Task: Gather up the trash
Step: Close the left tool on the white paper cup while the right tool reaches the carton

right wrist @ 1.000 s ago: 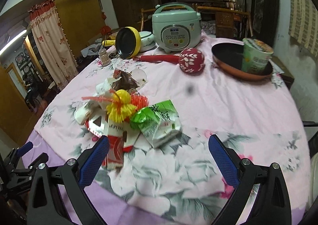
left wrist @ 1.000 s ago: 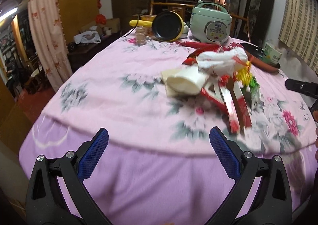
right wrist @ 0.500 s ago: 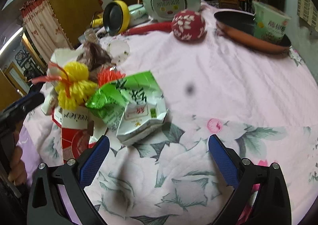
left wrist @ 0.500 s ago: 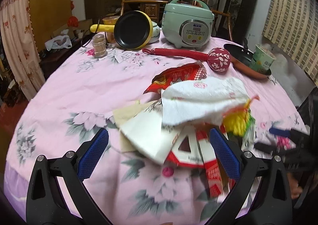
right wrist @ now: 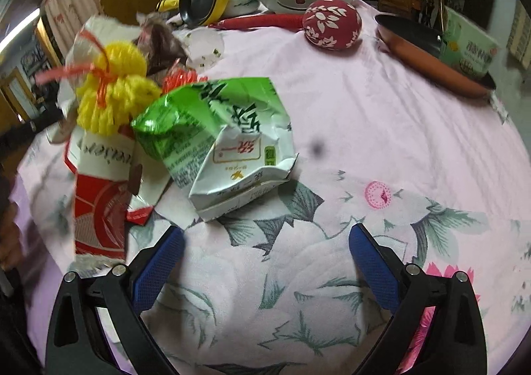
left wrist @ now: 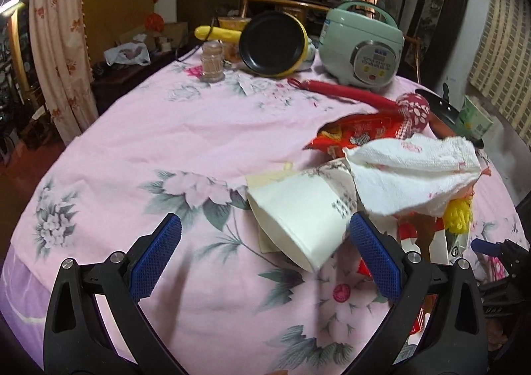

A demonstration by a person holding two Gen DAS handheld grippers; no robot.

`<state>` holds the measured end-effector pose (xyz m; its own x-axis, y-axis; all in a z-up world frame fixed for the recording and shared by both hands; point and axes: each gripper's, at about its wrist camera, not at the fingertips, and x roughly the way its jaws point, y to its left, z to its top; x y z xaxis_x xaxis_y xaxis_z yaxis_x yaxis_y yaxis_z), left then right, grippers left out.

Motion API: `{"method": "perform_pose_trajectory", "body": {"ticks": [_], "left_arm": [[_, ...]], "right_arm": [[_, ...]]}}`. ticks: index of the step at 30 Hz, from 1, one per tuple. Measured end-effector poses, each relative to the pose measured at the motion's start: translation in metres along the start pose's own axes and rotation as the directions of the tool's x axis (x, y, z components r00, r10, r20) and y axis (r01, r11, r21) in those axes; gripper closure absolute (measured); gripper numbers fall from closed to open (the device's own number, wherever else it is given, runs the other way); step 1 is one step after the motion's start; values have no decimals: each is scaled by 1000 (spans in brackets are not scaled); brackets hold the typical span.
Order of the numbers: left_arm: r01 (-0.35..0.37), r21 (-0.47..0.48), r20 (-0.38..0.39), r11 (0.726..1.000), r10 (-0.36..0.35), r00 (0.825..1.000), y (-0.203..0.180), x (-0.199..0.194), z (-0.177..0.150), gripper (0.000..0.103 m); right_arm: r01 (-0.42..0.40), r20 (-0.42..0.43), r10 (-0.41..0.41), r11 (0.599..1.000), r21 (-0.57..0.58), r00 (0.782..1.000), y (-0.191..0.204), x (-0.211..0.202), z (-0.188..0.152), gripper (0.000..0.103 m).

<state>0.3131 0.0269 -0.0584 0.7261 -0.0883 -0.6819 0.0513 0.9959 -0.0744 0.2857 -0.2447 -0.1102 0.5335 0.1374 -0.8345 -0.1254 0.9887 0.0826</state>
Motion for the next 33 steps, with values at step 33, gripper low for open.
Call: {"method": "perform_pose_trajectory", "body": {"ticks": [33], "left_arm": [[61, 207, -70, 976, -47, 996, -8, 26, -6, 28]], "right_arm": [[20, 22, -19, 999, -40, 1000, 5, 2, 0, 4]]}}
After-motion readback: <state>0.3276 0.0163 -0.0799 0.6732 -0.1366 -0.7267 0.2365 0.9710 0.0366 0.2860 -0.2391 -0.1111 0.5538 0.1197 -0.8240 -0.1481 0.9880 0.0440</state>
